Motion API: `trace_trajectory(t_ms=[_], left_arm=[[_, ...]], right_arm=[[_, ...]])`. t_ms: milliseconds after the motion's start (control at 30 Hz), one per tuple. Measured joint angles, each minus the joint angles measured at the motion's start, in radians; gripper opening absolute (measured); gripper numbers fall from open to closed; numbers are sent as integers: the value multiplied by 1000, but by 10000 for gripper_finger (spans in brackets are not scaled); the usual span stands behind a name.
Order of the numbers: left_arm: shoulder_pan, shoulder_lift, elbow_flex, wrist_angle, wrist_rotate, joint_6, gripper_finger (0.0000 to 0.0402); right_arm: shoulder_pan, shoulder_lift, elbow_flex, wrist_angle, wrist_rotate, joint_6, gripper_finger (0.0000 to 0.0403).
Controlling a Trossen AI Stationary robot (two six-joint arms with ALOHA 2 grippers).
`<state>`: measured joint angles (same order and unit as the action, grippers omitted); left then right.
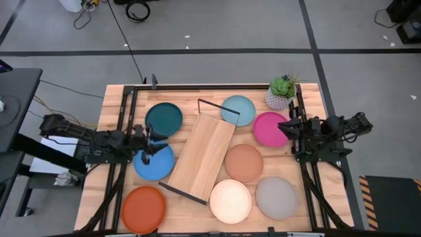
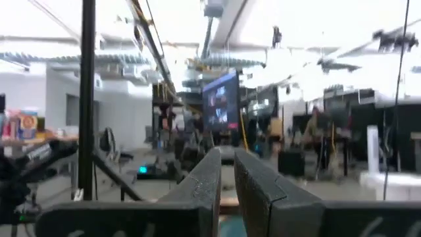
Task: Place and stack plates onto a shelf
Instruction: Put the pink plate on the shelf
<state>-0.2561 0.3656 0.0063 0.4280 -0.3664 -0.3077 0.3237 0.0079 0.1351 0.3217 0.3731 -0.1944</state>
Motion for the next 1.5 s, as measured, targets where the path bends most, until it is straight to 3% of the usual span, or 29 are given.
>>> trace_trajectory(t_ms=[100,333,633,767,933,1100,1333,1500], left_arm=[[12,0,0,31,0,29,172],[37,0,0,150,0,213,172],[42,0,0,215,0,316,172],[42,0,0,255,0,372,172],[42,0,0,286,0,431,172],[42,0,0,305,0,469,172],[42,0,0,307,0,503,172],[42,0,0,307,0,503,172]], right_arm=[[0,4,1,-20,1,19,51],[0,143,-1,-277,237,299,50],[-35,466,124,-608,263,616,48],[-82,611,189,-691,205,666,48],[-132,755,235,-692,51,621,54],[-170,900,305,-706,-115,622,85],[-222,1119,460,-890,-119,664,142],[-277,1257,549,-996,-115,715,154]])
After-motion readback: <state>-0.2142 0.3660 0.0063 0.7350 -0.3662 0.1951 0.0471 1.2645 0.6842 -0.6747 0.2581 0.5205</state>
